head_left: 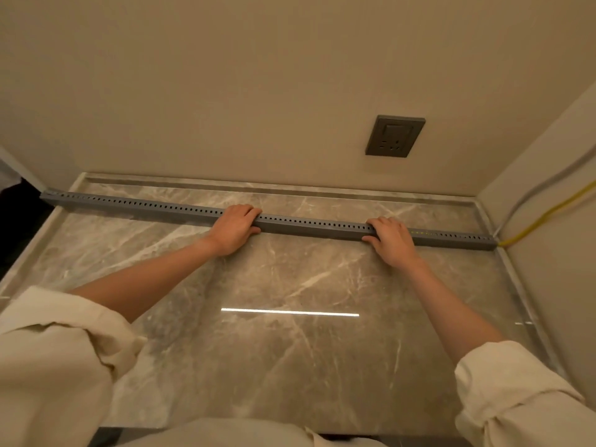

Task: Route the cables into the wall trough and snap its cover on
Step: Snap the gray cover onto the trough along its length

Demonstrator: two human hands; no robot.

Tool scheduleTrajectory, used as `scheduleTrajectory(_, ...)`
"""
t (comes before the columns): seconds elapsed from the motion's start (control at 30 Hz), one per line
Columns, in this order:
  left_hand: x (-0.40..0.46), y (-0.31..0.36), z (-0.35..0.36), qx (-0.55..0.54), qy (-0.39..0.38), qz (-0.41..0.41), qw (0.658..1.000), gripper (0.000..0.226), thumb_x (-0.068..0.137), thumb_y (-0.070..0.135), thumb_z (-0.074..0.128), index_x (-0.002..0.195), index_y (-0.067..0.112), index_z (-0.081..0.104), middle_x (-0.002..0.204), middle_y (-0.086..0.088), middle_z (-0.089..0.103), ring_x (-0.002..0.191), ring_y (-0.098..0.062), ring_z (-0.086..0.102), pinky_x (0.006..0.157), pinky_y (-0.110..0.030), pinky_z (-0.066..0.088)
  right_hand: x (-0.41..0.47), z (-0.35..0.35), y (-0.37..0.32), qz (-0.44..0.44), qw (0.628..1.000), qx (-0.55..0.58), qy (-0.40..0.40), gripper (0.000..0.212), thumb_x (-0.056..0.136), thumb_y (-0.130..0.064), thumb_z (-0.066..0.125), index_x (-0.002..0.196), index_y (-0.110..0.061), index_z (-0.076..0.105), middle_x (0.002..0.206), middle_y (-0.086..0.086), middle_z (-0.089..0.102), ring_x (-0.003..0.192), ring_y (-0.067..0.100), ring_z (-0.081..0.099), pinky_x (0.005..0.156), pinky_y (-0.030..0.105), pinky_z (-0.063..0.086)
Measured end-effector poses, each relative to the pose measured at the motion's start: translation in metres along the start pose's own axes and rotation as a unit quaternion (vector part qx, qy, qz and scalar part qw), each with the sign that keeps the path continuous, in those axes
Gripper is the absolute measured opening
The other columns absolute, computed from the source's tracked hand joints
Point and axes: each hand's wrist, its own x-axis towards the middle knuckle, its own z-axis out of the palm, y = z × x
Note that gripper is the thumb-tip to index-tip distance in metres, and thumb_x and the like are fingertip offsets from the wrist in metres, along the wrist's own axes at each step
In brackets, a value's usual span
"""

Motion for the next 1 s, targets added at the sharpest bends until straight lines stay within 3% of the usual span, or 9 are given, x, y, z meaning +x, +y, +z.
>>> scheduleTrajectory(0.1,-0.001,-0.008,-0.001,0.041,0.0,-0.002,0.999,0.045,0.094,0.02,0.051,0.136,0.005,0.038,0.127,-0.019,0.052,0.115,-0.034,0.049,0.102,-0.044,0.039,0.011,-0.003,0.004,-0.01,1.0,0.001,0.002,0.033,0.091,-0.033,0.057,0.119,-0.015,0.055,0.116,0.008,0.06,0.109,0.027,0.051,0.095,0.04,0.037)
scheduleTrajectory(0.27,0.006,-0.019,-0.013,0.067,0.006,-0.007,0.998,0.048,0.091,0.015,0.056,0.135,0.007,0.039,0.124,-0.019,0.052,0.108,-0.033,0.052,0.093,-0.043,0.046,0.032,-0.01,0.009,-0.028,1.0,-0.003,0.014,0.033,0.091,-0.031,0.058,0.118,-0.013,0.056,0.117,0.01,0.061,0.111,0.028,0.052,0.097,0.041,0.038)
scheduleTrajectory(0.43,0.006,-0.037,-0.023,0.089,-0.008,-0.062,0.994,0.045,0.091,0.014,0.055,0.133,0.006,0.041,0.122,-0.019,0.052,0.106,-0.033,0.051,0.09,-0.043,0.044,0.053,-0.016,0.011,-0.026,1.0,0.006,0.01,0.035,0.091,-0.029,0.059,0.12,-0.01,0.056,0.115,0.013,0.061,0.109,0.03,0.052,0.095,0.043,0.041)
scheduleTrajectory(0.63,0.013,-0.047,-0.032,0.147,-0.019,-0.083,0.985,0.066,0.083,-0.002,0.059,0.142,0.015,0.032,0.112,-0.02,0.051,0.101,-0.035,0.051,0.082,-0.042,0.045,0.071,-0.022,0.013,-0.023,0.999,0.026,0.017,0.037,0.09,-0.028,0.061,0.121,-0.008,0.058,0.112,0.015,0.063,0.106,0.032,0.053,0.092,0.042,0.042)
scheduleTrajectory(0.73,0.028,-0.048,-0.037,0.161,-0.016,-0.099,0.982,0.058,0.081,-0.007,0.057,0.134,0.007,0.039,0.11,-0.02,0.054,0.098,-0.036,0.053,0.078,-0.043,0.045,0.077,-0.02,0.015,-0.015,0.999,0.037,0.02,0.04,0.09,-0.028,0.061,0.124,-0.008,0.057,0.114,0.016,0.061,0.106,0.033,0.054,0.094,0.043,0.043)
scheduleTrajectory(0.83,0.04,-0.049,-0.041,0.165,-0.01,-0.123,0.978,0.036,0.078,-0.01,0.057,0.11,0.002,0.048,0.104,-0.019,0.057,0.094,-0.036,0.055,0.072,-0.044,0.045,0.083,-0.017,0.016,0.002,0.998,0.045,0.037,0.04,0.09,-0.029,0.061,0.124,-0.009,0.057,0.114,0.016,0.055,0.101,0.035,0.054,0.092,0.044,0.045)
scheduleTrajectory(1.0,0.045,-0.054,-0.037,0.158,0.005,-0.12,0.98,0.037,0.072,-0.014,0.057,0.105,0.0,0.049,0.1,-0.021,0.056,0.091,-0.038,0.054,0.071,-0.045,0.044,0.094,-0.011,0.017,0.007,0.995,0.003,0.096,0.039,0.087,-0.033,0.062,0.12,-0.014,0.06,0.113,0.013,0.057,0.106,0.032,0.049,0.094,0.041,0.034)
